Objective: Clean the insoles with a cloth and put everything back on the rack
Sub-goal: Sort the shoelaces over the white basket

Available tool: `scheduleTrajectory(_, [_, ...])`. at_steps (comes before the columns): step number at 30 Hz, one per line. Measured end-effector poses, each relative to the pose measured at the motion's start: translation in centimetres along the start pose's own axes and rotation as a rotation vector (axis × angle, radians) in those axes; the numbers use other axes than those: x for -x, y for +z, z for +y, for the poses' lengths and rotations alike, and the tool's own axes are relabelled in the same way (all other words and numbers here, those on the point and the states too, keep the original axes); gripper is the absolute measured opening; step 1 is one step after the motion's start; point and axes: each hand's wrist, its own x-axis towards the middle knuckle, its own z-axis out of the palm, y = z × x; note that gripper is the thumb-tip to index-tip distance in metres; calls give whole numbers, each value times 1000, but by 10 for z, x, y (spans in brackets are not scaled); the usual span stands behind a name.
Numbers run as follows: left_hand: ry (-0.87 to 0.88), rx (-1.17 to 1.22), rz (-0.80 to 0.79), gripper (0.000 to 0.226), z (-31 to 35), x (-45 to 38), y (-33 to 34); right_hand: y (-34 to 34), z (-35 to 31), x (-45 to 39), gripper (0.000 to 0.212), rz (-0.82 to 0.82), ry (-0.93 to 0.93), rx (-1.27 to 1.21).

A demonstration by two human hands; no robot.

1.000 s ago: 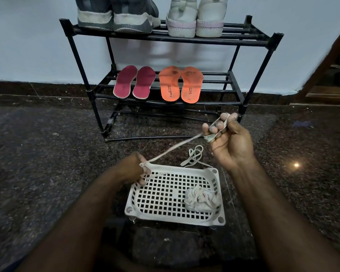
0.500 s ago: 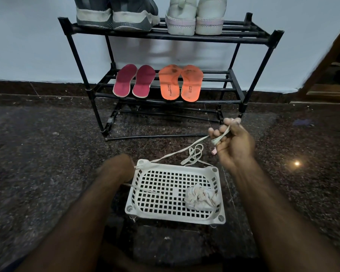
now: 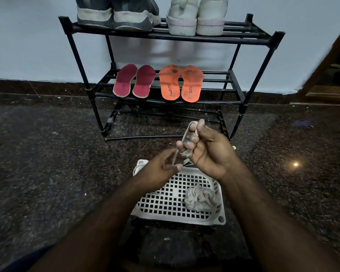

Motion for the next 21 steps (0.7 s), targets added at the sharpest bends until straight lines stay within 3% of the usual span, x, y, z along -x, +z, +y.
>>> scheduleTrajectory(2, [-31,-29,-44,14,0,1,2,-2,-5,-2,29,26,-51,-34])
scheduleTrajectory(5, [-196,-181,-51,30,2,2,-15,-9,-9,-5,29,212,-189,-53])
scheduleTrajectory(8, [-322,-447,-104,30,-3,6,-41,-18,-9,-7,27,383,-260,-93])
scheduleTrajectory(10, [-330,-511,-124,23,-2,8,-43,-20,-6,-8,26,385,-224,-103])
scheduleTrajectory(11, [-294,-531,-93,36,0,8,-40,-18,-3,-8,26,356,-196,-93])
scheduleTrajectory(13, [-176,-427,49,65,10,8,-28,-13,3,-8,27,275,-142,-51])
scheduleTrajectory(15, [-80,-148,143,70,19,4,-16,-8,8,-6,29,188,-88,-25])
scheduleTrajectory(17, [-13,69,120,62,22,1,-5,-3,12,-5,29,118,-39,-38])
scheduleTrajectory(21, [-14,144,57,16,25,3,8,2,13,-6,28,97,-56,-79])
